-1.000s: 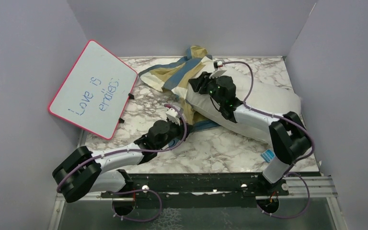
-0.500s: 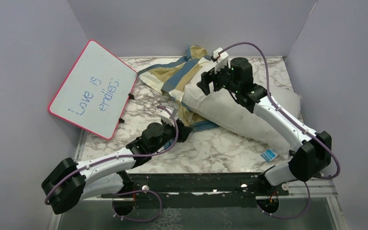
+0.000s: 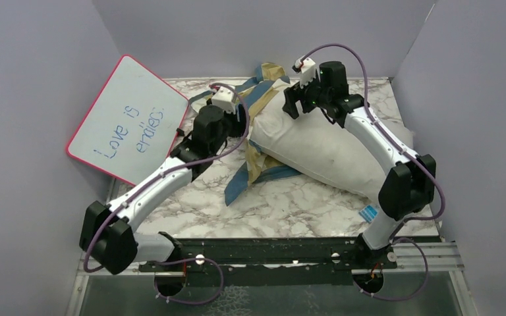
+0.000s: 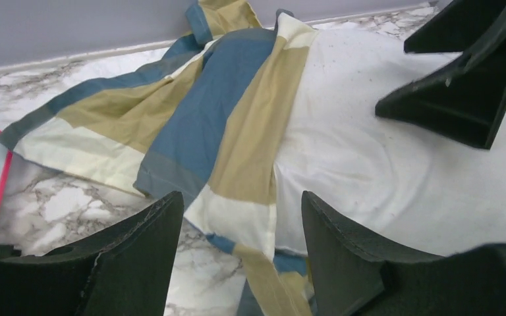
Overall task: Put the pillow into the pillowcase
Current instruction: Stuff the pillow into the pillowcase.
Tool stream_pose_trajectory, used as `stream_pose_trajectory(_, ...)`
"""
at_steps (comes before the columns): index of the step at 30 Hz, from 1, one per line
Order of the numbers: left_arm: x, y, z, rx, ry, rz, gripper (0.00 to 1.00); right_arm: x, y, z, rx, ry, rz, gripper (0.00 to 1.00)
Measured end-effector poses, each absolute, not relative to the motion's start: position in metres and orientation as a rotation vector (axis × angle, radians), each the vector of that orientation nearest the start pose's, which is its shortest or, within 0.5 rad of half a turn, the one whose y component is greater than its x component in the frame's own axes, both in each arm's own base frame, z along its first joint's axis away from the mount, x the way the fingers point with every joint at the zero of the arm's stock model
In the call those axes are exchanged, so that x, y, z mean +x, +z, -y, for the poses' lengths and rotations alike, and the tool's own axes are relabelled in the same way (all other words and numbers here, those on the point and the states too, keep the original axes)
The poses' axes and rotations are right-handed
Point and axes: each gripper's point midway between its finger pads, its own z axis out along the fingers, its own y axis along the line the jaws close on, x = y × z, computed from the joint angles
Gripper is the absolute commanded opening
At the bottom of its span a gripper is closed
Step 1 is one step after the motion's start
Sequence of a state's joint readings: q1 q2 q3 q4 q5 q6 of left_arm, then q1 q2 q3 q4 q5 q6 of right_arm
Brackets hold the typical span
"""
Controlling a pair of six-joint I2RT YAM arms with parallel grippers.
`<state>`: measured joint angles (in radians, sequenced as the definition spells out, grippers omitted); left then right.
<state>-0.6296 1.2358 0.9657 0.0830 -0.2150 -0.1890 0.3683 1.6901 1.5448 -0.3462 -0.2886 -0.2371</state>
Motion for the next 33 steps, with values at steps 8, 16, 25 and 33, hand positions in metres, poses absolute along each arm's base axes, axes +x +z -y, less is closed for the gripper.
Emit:
stream_pose_trajectory(8,0.413,0.239,0.263,0.42,-0.396,-1.833,0.67,0.45,0.179,-0.232,-0.805,0.5,-2.03,0.55)
stream_pose_trajectory(16,0.434,0.16,0.286,0.634,-0.347,-1.937,0.34,0.432,0.168,-0.239,-0.674,0.627,-1.971,0.02)
stream_pose_trajectory(25,0.417,0.17,0.285,0.694,-0.368,-1.857,0.06,0.417,0.173,-0.243,-0.5,0.761,-1.891,0.01)
stream_pose_trajectory(33,0.409,0.178,0.281,0.703,-0.379,-1.834,0.0,0.414,0.18,-0.244,-0.43,0.81,-1.87,0.01)
